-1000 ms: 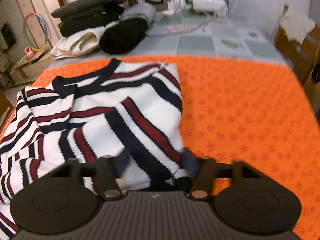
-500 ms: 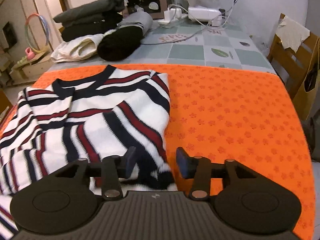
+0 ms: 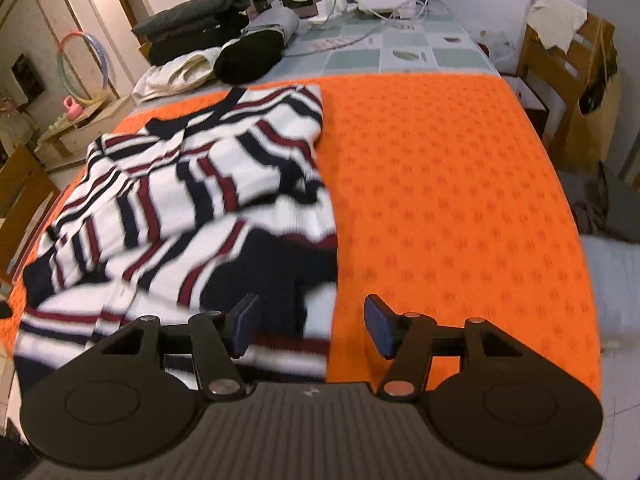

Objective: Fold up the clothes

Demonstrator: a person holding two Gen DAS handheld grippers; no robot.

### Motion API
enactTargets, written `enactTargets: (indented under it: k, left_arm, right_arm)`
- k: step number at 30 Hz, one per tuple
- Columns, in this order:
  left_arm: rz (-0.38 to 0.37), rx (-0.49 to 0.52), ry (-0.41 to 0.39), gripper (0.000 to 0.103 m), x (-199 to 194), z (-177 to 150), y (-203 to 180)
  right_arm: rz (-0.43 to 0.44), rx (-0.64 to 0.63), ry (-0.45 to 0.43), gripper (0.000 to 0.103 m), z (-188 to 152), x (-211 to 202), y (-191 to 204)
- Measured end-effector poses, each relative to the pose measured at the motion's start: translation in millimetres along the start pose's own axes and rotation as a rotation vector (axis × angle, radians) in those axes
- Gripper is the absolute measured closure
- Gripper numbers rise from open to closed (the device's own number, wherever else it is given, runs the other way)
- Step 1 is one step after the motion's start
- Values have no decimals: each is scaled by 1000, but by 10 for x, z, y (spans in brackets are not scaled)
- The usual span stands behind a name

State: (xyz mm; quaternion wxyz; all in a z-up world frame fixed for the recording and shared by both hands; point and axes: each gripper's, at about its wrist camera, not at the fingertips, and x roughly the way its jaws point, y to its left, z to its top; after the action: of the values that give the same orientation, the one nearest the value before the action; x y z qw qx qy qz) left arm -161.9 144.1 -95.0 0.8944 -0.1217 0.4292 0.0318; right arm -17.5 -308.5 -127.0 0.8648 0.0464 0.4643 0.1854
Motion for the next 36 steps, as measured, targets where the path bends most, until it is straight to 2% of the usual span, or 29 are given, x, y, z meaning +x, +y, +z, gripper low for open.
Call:
enactTargets:
  k: [7, 12, 14, 19, 21, 23, 30, 31, 32, 33, 34, 36]
  left_arm:
    - [14, 10, 23, 47, -130, -260, -3]
    - [18, -53, 58, 47, -193, -452, 111]
    - [28, -110, 65, 47, -207, -549, 170]
    - [38, -282, 72, 47, -149, -783, 277]
    - [38, -358, 71, 47, -121, -860, 277]
    - [4, -437, 50, 47, -133, -931, 273]
    - [-9, -594, 19, 47, -47, -1153, 229]
    - [-19, -629, 19, 55, -50, -1173, 239]
    - [-39, -654, 13, 75, -65, -1188, 252]
    - [-47, -662, 8, 85, -93, -1182, 242]
    - [-54, -669, 3, 93, -121, -1176, 232]
    - [-61, -651, -28, 94, -219, -1136, 185]
  right_arm:
    - [29, 22, 48, 39, -500, -235, -18]
    - [42, 64, 66, 43, -786, -352, 0]
    - [54, 76, 73, 45, -868, -377, 10]
    - [50, 99, 98, 65, -993, -346, 1]
    - [54, 124, 94, 65, -999, -345, -24]
    - [86, 153, 107, 70, -993, -340, -49]
    - [154, 171, 121, 75, -1065, -288, -46]
    - [152, 171, 121, 79, -1066, -288, -46]
    - [150, 171, 121, 84, -1066, -287, -48]
    - [149, 172, 126, 94, -1061, -286, -63]
    - [161, 186, 128, 94, -1057, -289, -91]
    - [191, 220, 124, 95, -1043, -307, -139]
